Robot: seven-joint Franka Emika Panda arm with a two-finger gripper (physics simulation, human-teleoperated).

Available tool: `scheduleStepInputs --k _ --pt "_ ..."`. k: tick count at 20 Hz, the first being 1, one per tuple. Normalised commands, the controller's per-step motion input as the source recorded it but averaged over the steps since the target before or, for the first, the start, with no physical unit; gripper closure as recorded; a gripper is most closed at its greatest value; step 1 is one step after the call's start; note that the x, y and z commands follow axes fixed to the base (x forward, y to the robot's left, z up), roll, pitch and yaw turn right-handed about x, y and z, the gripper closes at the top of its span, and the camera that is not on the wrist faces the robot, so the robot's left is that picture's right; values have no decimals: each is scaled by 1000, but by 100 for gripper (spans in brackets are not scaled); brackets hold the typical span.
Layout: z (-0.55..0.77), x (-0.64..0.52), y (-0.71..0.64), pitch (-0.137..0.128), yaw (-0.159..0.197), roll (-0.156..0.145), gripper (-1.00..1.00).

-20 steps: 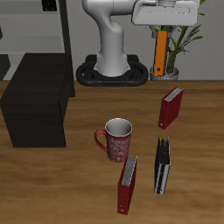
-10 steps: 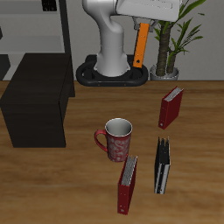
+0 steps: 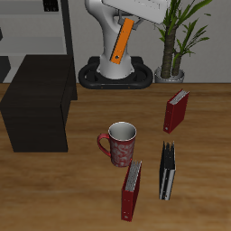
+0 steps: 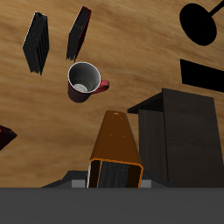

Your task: Place the orange book flat on top of the shelf and place the left red book flat on top of the shelf

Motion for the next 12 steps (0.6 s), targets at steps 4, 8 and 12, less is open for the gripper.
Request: scheduleStepInputs --k 4,8,12 --pt "214 -62 -591 -42 14 -198 100" --pt "183 -32 -632 -21 -22 -178 100" --pt "112 -75 -724 4 -59 -171 100"
